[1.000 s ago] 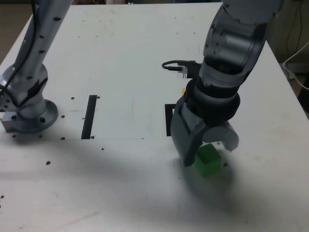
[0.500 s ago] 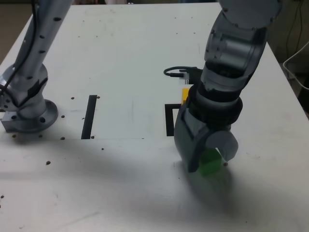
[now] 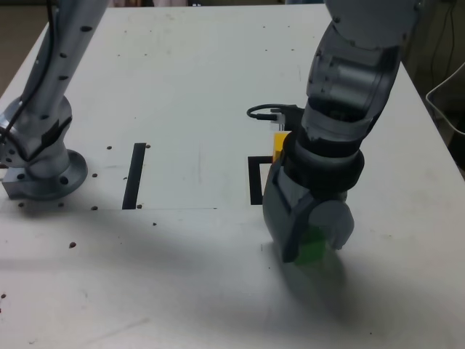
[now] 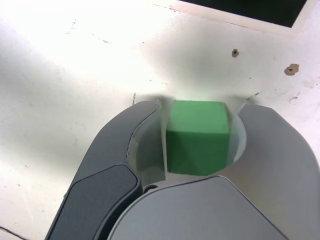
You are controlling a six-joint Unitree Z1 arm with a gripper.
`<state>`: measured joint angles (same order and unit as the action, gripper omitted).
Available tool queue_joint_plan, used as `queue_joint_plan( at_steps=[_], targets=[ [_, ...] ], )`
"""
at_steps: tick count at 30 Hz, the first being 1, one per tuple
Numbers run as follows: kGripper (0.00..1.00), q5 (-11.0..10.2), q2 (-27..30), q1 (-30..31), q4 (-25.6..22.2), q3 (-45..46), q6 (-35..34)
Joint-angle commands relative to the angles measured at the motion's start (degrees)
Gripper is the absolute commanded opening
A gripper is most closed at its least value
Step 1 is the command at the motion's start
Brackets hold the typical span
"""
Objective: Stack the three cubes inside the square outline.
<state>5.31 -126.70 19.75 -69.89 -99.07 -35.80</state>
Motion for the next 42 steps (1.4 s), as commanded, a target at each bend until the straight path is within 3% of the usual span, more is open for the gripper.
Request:
queue_joint_plan(
  at_steps=[1,8,14,18,22,29,35,42],
  targets=[
    [0.36,0.0,0.8,-0.1,-0.1,0.5,0.2],
    [0.19,0.1,3.7,0.4,-1.2,1.6,1.1],
    [0.19,-0.5,8.2,0.7,-4.6,1.7,2.2],
    [0.19,-2.9,11.8,0.3,-6.6,1.1,5.2],
    [0.19,-5.0,14.8,-1.7,-8.4,0.5,11.2],
    [0.19,-5.5,17.9,-9.1,-12.4,-1.6,24.7],
    [0.19,-6.5,18.4,-13.9,-13.7,-2.9,30.9],
    [0.19,-7.4,16.7,-16.1,-13.5,-2.9,32.2]
  ],
)
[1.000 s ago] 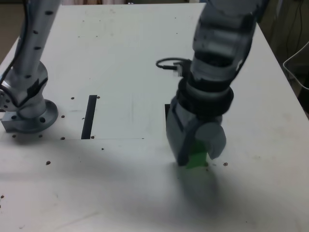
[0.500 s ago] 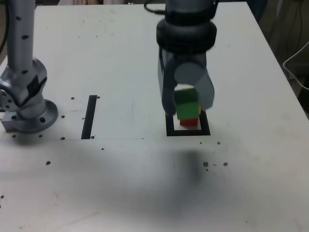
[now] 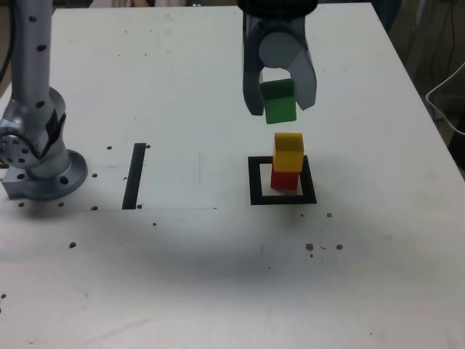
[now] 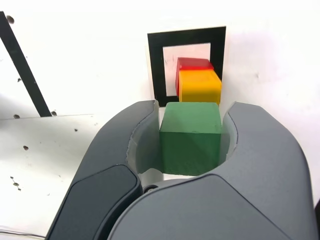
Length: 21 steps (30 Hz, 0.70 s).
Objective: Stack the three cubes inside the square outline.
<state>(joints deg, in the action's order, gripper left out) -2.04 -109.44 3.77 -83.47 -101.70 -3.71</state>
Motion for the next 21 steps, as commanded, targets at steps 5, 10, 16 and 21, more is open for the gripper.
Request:
queue_joint_plan(
  at_steps=[5,10,16,21],
  targets=[
    [0.19,0.1,-2.4,0.0,0.4,-0.2,0.0],
    [0.19,-0.2,-4.1,0.6,1.1,-0.2,-0.2],
    [0.19,-0.3,-5.1,0.7,2.2,-0.4,-0.4],
    [0.21,-0.2,-5.6,1.0,2.5,-0.4,-0.8]
  ],
)
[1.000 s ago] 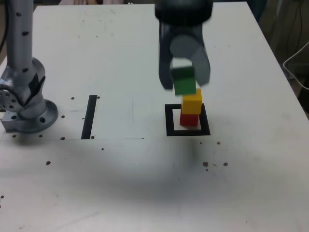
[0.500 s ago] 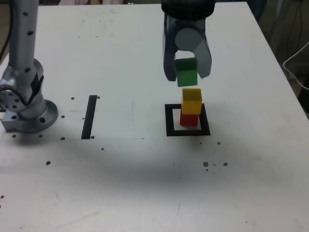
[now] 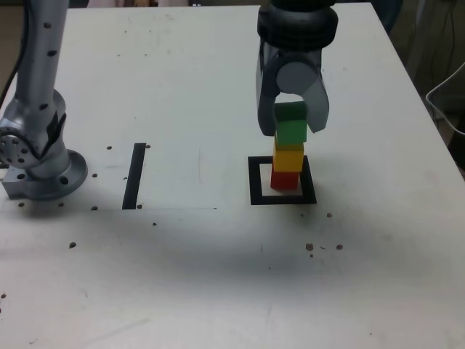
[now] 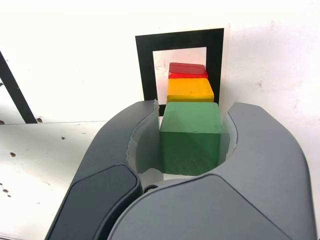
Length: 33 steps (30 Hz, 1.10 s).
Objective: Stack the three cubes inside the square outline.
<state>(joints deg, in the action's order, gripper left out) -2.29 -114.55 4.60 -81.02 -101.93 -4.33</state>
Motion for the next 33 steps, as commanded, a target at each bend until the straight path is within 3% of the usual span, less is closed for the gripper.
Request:
queue_joint_plan(
  at_steps=[1,4,13,16,33],
  targets=[
    [0.23,0.1,-0.7,0.1,0.0,-0.1,-0.2],
    [0.32,0.2,-0.9,0.1,-0.1,0.1,-0.2],
    [0.84,0.2,-0.6,0.3,-0.3,0.2,-0.1],
    [0.97,0.1,-0.5,0.5,-0.4,0.4,-0.1],
    [0.99,-1.1,2.5,0.5,-0.8,2.5,-0.2]
  ],
)
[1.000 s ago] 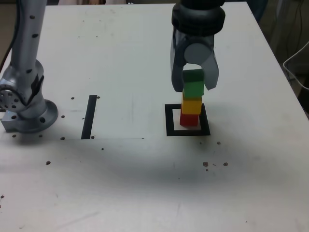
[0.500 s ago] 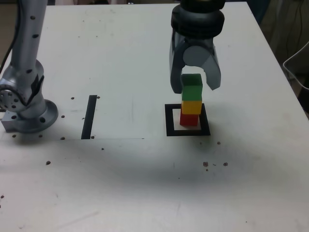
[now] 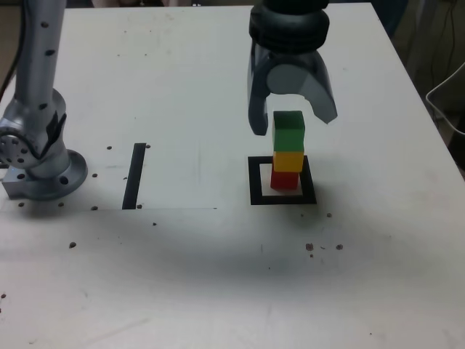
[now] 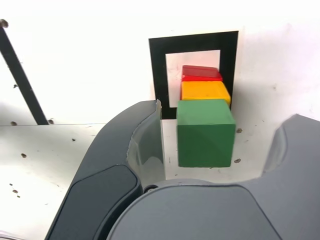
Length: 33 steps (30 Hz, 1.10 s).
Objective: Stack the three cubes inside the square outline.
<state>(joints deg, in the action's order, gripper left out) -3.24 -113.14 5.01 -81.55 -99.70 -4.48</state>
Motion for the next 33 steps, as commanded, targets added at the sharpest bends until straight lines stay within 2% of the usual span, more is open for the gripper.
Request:
queue_joint_plan(
  at_steps=[1,9,15,25,33],
  targets=[
    [0.99,-0.2,1.5,0.1,-0.3,0.4,0.0],
    [0.99,-0.1,6.0,0.0,-0.7,1.1,1.7],
    [0.99,0.9,10.4,-0.5,-0.9,3.5,3.2],
    [0.99,1.6,19.9,-4.3,-0.8,14.1,7.9],
    [0.99,3.4,25.6,-7.8,0.4,27.2,12.9]
  ],
)
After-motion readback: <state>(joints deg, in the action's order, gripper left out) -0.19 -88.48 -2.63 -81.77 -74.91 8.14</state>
